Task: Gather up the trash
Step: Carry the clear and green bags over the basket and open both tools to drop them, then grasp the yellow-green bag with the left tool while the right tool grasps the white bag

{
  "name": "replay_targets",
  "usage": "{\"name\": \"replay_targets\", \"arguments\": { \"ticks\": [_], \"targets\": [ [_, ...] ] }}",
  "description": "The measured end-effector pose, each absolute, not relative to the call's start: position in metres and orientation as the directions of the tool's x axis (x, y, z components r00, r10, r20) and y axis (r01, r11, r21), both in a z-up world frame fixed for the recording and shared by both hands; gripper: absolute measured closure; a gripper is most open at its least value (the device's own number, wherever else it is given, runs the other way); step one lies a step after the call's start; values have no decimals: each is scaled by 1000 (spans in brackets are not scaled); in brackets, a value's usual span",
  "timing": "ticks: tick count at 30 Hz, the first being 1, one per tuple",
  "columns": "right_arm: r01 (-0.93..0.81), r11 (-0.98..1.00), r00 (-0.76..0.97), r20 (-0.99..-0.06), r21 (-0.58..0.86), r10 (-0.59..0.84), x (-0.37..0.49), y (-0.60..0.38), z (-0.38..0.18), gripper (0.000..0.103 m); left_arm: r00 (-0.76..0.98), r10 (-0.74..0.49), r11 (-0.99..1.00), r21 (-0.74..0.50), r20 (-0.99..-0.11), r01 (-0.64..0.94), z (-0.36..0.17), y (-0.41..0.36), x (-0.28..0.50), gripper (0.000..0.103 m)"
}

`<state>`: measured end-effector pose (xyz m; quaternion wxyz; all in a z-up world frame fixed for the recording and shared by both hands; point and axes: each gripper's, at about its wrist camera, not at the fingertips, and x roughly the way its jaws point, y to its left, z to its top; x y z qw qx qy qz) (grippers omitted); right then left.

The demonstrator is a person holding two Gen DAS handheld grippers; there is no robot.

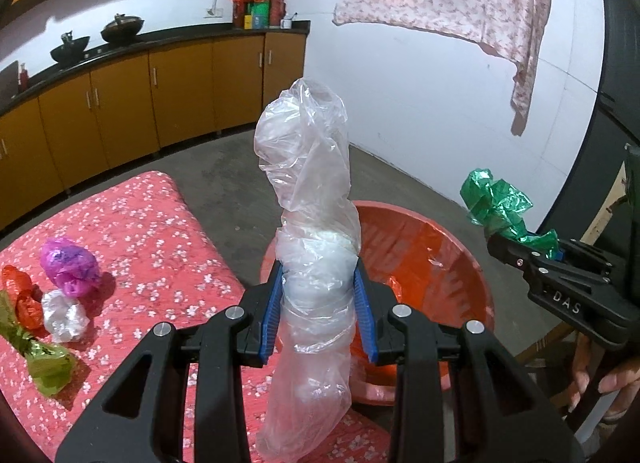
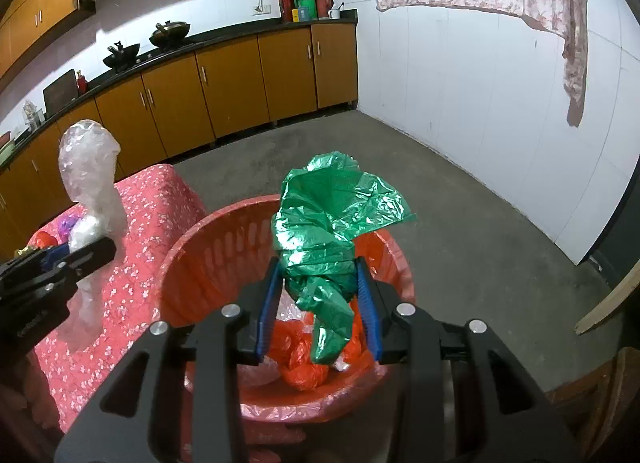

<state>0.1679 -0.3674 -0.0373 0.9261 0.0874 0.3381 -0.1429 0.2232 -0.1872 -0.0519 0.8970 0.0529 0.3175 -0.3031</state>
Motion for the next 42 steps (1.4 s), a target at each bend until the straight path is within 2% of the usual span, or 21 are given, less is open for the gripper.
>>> {"name": "replay_targets", "arguments": {
  "ticks": [17, 20, 25, 27, 29, 31, 33, 36, 42],
  "targets": [
    [318, 940, 763, -622, 126, -175, 170, -382, -44, 64, 538, -544, 758, -101, -644, 645, -74, -224, 227, 69],
    [305, 941, 781, -605, 148, -158, 169, -383, -44, 62, 528, -544, 755, -106, -652, 647, -77, -228, 230, 64],
    [295, 942, 790, -595, 162, -145, 168, -385, -47, 49, 522, -540, 765, -127, -660, 631, -85, -224, 234, 44],
    [304, 938, 789, -595, 164, -152, 166, -387, -48, 44, 534, -526, 778, -121, -662, 616, -88, -219, 234, 41],
    [317, 935, 787, -594, 161, -164, 163, -389, -49, 35, 547, -510, 796, -123, -664, 592, -89, -210, 236, 40],
    [332, 932, 786, -589, 146, -188, 160, -390, -49, 21, 569, -491, 816, -121, -660, 565, -89, -199, 236, 36],
    [347, 929, 784, -584, 127, -212, 158, -389, -48, 16, 602, -464, 841, -111, -650, 529, -87, -184, 234, 36],
    [346, 930, 783, -584, 126, -212, 158, -384, -48, 15, 657, -408, 877, -73, -634, 475, -84, -158, 228, 32],
    [304, 947, 794, -577, 109, -188, 165, -360, -46, 15, 759, -273, 940, 3, -591, 340, -76, -95, 215, 31]
  ]
}}
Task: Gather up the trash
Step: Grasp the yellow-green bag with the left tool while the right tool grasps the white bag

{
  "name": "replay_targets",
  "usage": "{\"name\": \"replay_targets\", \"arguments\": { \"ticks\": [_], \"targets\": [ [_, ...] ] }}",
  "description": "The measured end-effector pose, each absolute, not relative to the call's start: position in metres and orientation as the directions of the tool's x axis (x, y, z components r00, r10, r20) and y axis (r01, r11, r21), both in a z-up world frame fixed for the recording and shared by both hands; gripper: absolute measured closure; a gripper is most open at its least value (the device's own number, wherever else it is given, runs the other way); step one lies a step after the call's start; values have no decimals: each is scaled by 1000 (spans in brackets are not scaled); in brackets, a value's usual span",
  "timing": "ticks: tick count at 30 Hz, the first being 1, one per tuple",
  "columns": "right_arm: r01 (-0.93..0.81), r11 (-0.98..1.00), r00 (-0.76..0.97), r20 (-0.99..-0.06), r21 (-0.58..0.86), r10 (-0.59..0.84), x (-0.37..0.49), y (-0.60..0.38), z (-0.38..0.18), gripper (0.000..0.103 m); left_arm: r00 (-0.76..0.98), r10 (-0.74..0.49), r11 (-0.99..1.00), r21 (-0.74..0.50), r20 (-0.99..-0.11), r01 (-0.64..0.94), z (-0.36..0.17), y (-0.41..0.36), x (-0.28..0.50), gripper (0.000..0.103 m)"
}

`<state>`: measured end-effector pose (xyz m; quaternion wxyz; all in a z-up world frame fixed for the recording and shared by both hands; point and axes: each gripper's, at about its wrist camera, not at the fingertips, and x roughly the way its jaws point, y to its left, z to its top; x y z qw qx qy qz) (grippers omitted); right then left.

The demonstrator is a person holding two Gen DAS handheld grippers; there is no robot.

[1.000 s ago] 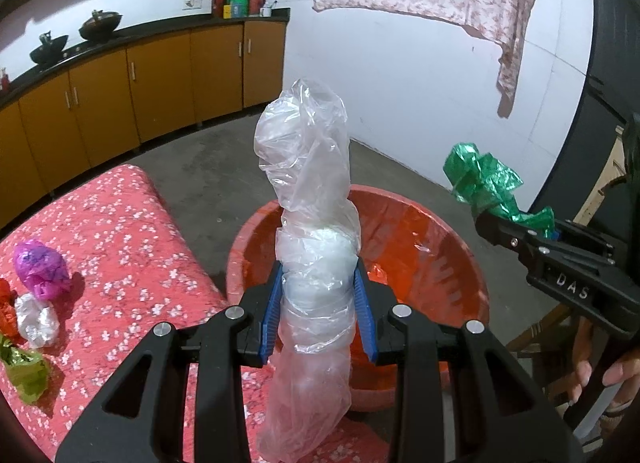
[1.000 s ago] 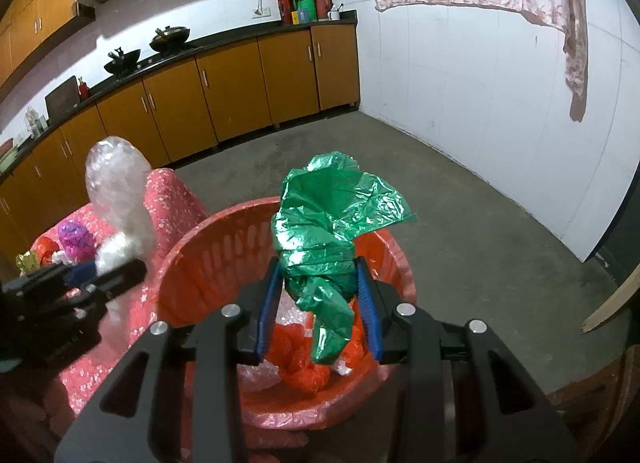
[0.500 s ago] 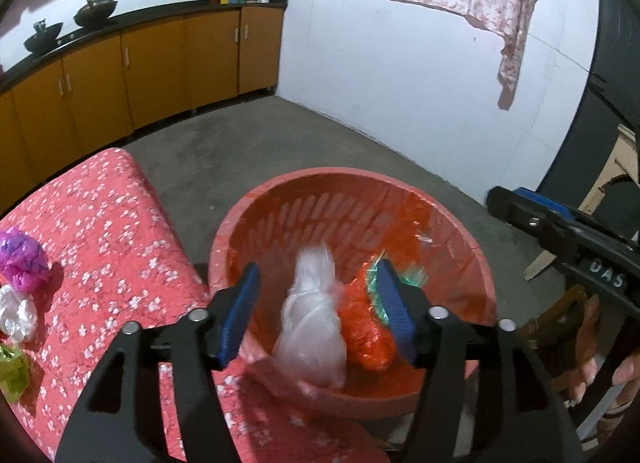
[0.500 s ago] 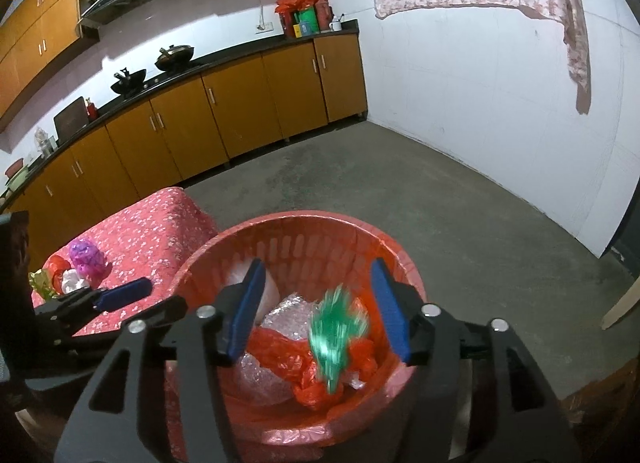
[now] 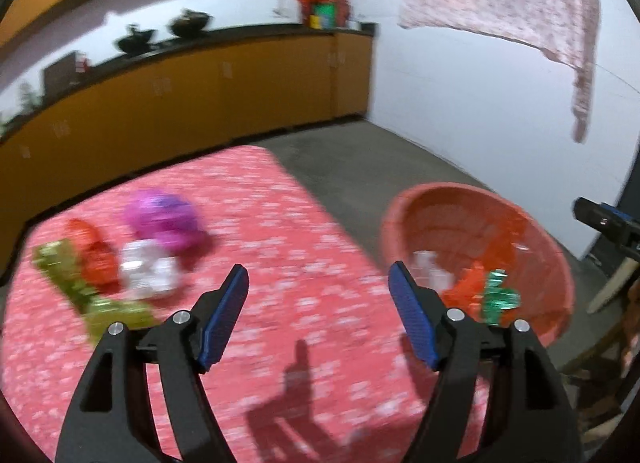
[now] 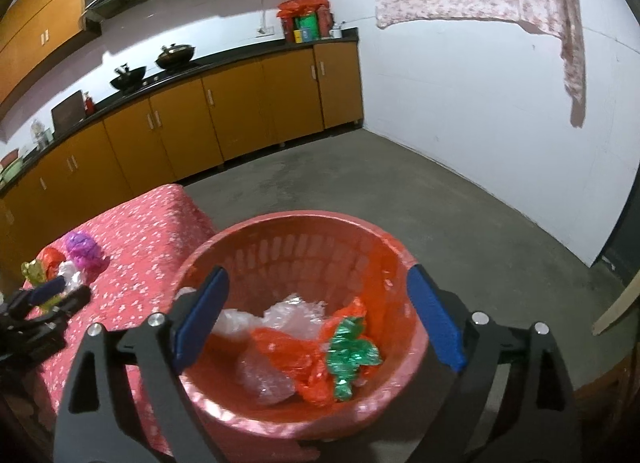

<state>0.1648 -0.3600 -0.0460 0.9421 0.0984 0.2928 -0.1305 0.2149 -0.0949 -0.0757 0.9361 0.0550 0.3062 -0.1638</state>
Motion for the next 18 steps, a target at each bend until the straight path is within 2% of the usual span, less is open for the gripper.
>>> {"name": "replay_targets", "arguments": {
  "ticks": [6, 10, 14, 18],
  "targets": [
    [227, 967, 816, -565, 113, -125, 176, -318, -42, 15, 836, -63, 996, 17, -546, 86, -67, -6, 216, 30],
    [173, 979, 819, -568, 106, -83, 187, -288, -41, 15, 828, 77, 996, 5, -556, -89, -70, 55, 235, 30],
    [115, 989, 818, -574, 97, -39, 200, -255, -42, 15, 796, 92, 991, -19, -598, -129, -82, 83, 254, 31],
    [69, 994, 812, -583, 82, -8, 213, -227, -45, 15, 758, 70, 994, -19, -649, -108, -98, 89, 275, 39]
  ]
}}
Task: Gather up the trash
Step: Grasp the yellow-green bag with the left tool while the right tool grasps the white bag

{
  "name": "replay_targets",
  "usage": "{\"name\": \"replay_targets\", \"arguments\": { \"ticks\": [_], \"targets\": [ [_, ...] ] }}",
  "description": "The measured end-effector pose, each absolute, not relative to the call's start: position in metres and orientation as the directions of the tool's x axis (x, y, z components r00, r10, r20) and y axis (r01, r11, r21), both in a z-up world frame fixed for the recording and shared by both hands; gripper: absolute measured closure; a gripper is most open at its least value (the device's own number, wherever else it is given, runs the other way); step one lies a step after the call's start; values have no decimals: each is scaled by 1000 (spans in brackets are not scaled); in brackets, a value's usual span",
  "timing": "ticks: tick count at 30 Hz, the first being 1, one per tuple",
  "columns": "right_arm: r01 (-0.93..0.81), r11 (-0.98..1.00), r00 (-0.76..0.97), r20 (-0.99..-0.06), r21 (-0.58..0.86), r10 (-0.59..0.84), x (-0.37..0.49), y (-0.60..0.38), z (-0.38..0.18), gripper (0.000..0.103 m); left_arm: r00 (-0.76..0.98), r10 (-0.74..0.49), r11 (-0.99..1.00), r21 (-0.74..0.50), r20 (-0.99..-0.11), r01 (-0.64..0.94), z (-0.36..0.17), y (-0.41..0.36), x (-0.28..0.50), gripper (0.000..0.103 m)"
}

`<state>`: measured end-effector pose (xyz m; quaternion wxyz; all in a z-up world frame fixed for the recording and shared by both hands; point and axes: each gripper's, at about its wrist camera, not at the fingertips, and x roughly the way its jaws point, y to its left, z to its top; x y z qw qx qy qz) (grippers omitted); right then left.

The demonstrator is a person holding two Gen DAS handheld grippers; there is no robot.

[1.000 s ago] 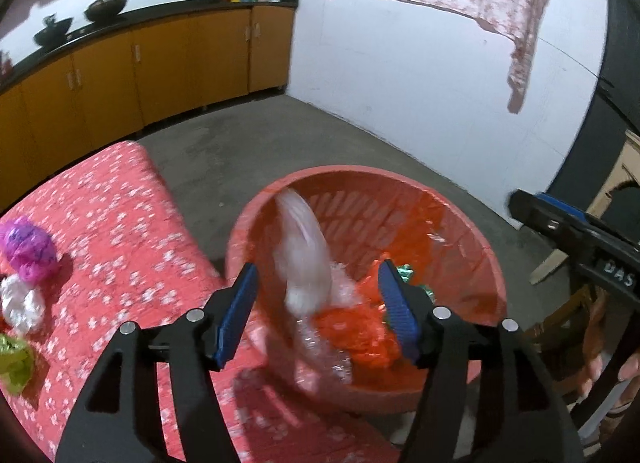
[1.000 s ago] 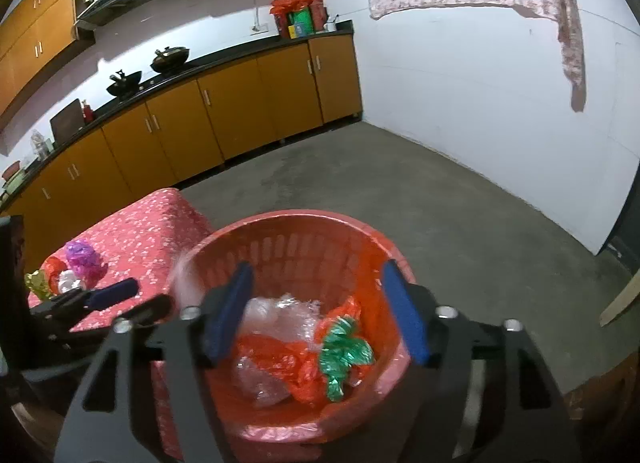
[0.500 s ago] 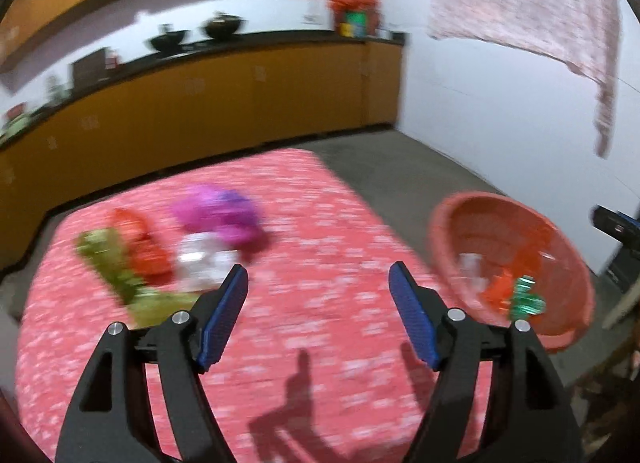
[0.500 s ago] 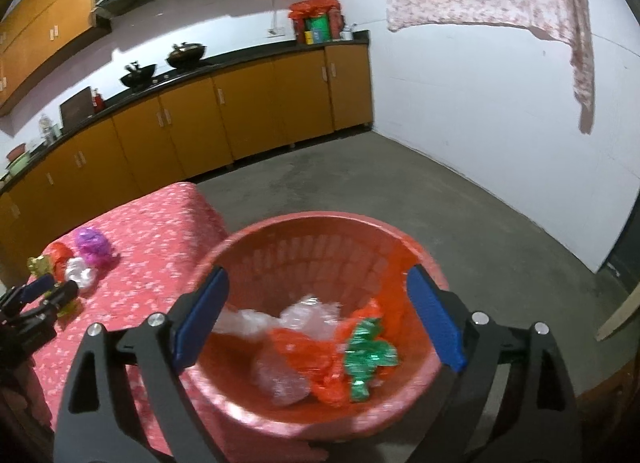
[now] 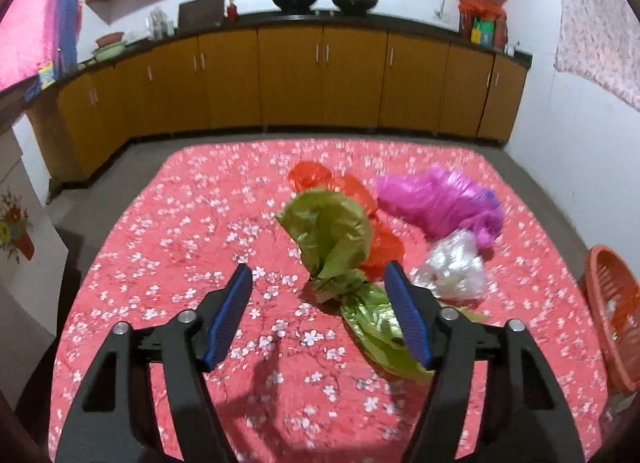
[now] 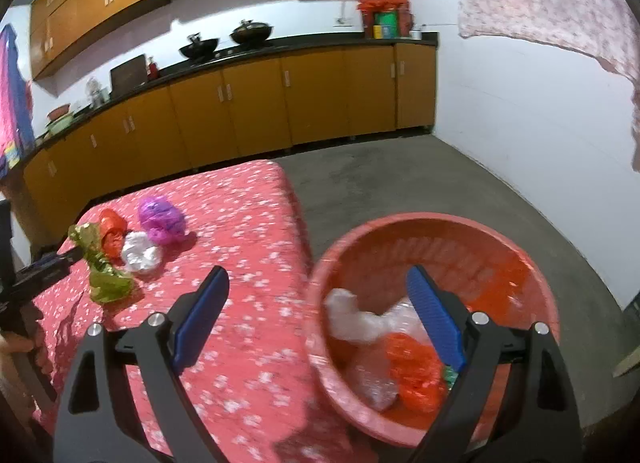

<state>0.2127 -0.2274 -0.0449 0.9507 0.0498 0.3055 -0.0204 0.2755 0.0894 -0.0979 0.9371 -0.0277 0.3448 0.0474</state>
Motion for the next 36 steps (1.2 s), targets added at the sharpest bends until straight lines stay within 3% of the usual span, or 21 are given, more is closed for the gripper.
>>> {"name": "replay_targets", "arguments": {
  "ticks": [11, 22, 30, 36],
  "targets": [
    [-26, 998, 792, -608, 49, 51, 244, -173, -53, 15, 702, 12, 997, -46, -712, -64, -118, 96, 296, 49],
    [-48, 998, 775, -629, 40, 62, 251, -159, -63, 15, 701, -43, 998, -56, -712, 5, -119, 90, 296, 81],
    [-70, 997, 763, -641, 45, 83, 260, -140, -67, 15, 709, -34, 999, -53, -704, -5, -118, 115, 274, 83],
    [-112, 991, 744, -654, 78, 136, 270, -109, -75, 15, 729, 50, 998, 10, -683, -59, -112, 151, 256, 83]
  ]
}}
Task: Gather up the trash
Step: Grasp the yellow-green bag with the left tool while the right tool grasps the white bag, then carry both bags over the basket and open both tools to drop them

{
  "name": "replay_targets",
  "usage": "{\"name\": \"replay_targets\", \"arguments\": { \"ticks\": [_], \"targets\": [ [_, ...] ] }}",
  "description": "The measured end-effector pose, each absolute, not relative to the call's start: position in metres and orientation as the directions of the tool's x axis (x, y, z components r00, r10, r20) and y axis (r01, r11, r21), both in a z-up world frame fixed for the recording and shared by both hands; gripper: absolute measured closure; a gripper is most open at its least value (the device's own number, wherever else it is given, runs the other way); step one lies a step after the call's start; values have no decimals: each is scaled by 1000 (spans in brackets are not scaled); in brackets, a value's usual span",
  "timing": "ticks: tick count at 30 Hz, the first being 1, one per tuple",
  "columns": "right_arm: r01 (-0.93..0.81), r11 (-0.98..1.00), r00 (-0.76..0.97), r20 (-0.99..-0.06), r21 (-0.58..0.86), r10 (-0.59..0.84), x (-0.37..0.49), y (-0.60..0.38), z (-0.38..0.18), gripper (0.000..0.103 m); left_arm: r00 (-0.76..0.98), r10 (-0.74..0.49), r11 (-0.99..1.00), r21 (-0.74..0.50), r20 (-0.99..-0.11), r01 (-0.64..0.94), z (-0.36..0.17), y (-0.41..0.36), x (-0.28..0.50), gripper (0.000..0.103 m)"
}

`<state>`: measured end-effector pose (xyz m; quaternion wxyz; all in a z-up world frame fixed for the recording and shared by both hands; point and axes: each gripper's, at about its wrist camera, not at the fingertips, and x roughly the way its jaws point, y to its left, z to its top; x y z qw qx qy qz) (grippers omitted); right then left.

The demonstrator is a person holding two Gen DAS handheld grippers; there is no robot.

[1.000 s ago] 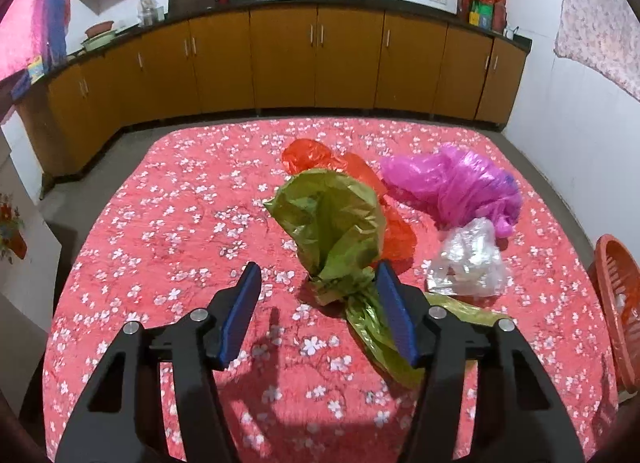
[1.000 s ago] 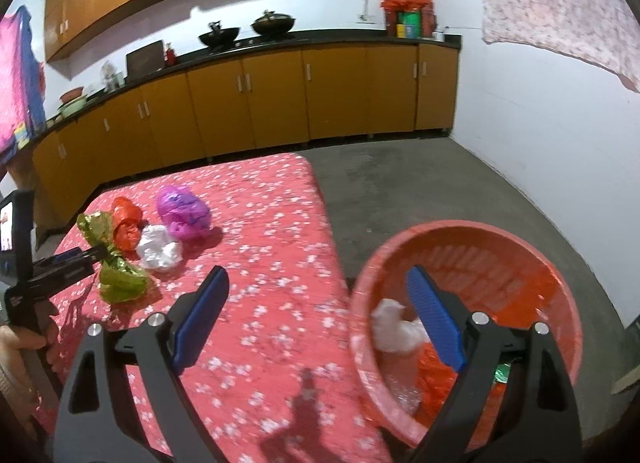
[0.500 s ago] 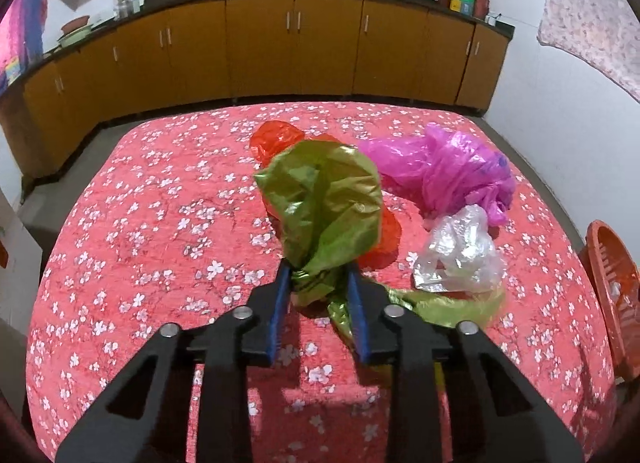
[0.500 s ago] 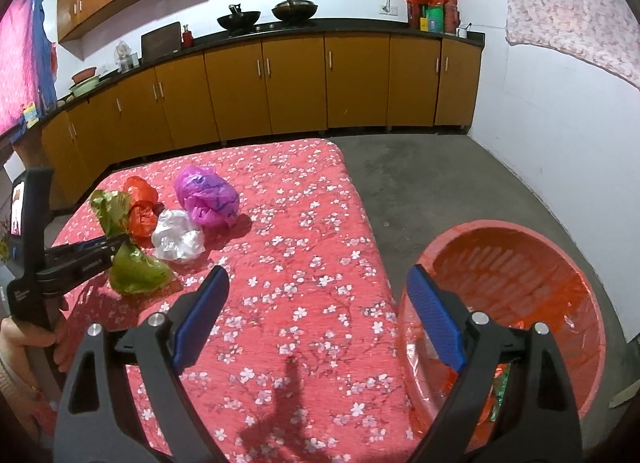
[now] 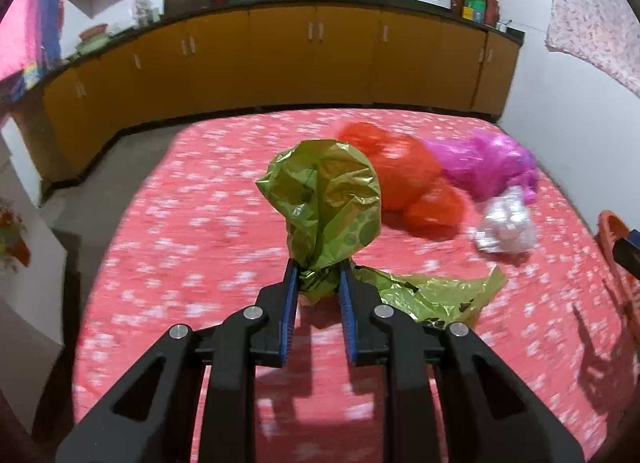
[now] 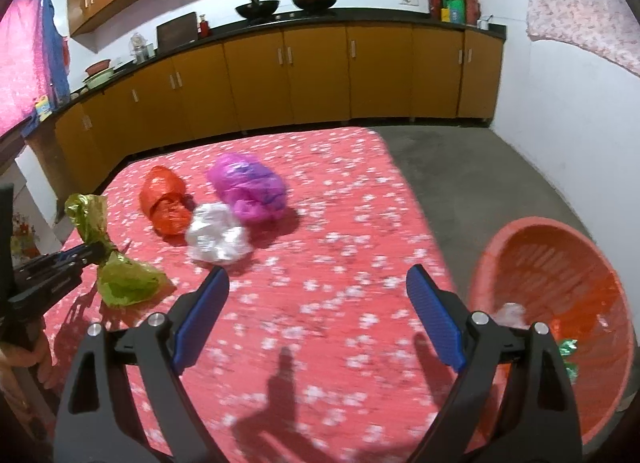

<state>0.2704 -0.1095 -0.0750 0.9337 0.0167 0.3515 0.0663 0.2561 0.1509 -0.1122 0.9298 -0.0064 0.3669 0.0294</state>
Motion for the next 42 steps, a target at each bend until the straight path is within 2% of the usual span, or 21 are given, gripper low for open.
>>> {"name": "replay_targets", "arguments": {
  "ticks": [2, 8, 15, 17, 19, 21, 25, 26, 28, 35, 42],
  "targets": [
    [-132, 986, 732, -661, 99, 165, 277, -94, -79, 16, 731, 77, 996, 24, -678, -82, -111, 163, 253, 83],
    [-179, 974, 667, -710, 142, 226, 304, -50, -93, 38, 722, 138, 986, 26, -678, -163, -111, 199, 248, 83],
    [-155, 985, 650, -744, 73, 157, 330, -10, -107, 40, 718, 150, 981, 14, -679, -191, -113, 212, 246, 83],
    [-156, 986, 645, -751, 54, 143, 334, -3, -111, 43, 718, 149, 981, 11, -680, -193, -113, 214, 246, 83],
    [-174, 984, 619, -772, 41, 142, 339, 1, -116, 65, 718, 149, 980, 8, -680, -196, -113, 216, 245, 83],
    [-185, 982, 610, -779, 35, 143, 339, 2, -121, 70, 716, 149, 980, 5, -681, -199, -113, 218, 245, 83],
    [-177, 981, 611, -772, 82, 174, 335, -11, -121, 88, 714, 153, 979, 5, -684, -205, -112, 220, 244, 83],
    [-178, 979, 608, -772, 95, 186, 333, -15, -121, 89, 714, 152, 979, 2, -684, -206, -111, 219, 243, 83],
    [-184, 975, 607, -766, 122, 211, 326, -24, -121, 100, 717, 150, 979, 3, -681, -203, -108, 218, 242, 83],
    [-169, 975, 628, -747, 142, 218, 288, -62, -113, 100, 741, 127, 985, -2, -660, -171, -93, 197, 233, 83],
    [-97, 988, 687, -710, 117, 152, 254, -117, -82, 100, 774, 71, 996, -3, -629, -94, -74, 157, 225, 83]
  ]
}}
